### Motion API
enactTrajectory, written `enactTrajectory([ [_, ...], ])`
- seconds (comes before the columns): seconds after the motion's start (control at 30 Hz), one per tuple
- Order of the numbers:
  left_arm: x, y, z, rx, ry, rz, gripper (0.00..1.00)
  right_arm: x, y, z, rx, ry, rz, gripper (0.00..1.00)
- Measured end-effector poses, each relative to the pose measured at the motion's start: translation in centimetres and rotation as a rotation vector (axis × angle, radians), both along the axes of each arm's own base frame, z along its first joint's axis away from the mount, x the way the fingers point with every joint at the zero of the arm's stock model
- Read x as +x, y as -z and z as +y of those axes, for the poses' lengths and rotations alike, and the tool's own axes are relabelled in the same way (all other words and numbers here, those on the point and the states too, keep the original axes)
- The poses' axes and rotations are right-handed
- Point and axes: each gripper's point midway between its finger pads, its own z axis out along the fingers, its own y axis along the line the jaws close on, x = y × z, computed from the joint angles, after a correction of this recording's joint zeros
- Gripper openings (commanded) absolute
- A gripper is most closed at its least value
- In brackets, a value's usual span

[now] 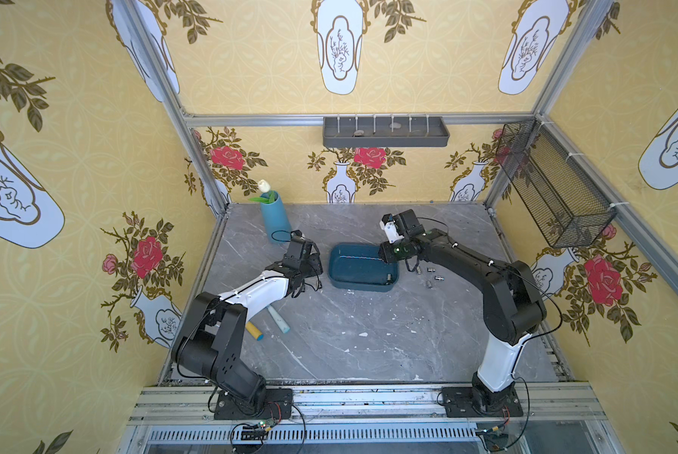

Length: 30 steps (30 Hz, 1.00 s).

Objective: Take out the socket from the storage box
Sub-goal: Place the socket head at the center of the board, then pick up the socket head from the storage box.

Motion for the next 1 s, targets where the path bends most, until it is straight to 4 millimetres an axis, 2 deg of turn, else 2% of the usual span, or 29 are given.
enactTrajectory([
  [0.17, 0.7, -2.2, -2.6, -0.092, 0.102, -0.031, 0.58, 0.0, 1.0, 0.8, -0.037, -0.012, 0.01, 0.43],
  [0.27, 0.9, -2.7, -3.8, -0.135, 0.146, -0.037, 0.59, 0.3, 1.8, 0.9, -0.069, -0.008, 0.01, 0.44],
  [0.47, 1.2, -1.7, -5.2, -0.171, 0.196, 0.001, 0.61, 0.4, 3.5, 0.8, -0.131, -0.007, 0.02, 0.46],
  [0.77, 1.4, 0.2, -6.0, -0.177, 0.224, 0.044, 0.62, 0.5, 5.0, 0.5, -0.193, 0.003, 0.022, 0.52],
  [1.0, 1.3, 1.1, -6.4, -0.186, 0.24, 0.066, 0.59, 0.8, 6.2, 0.6, -0.256, 0.002, 0.014, 0.52],
])
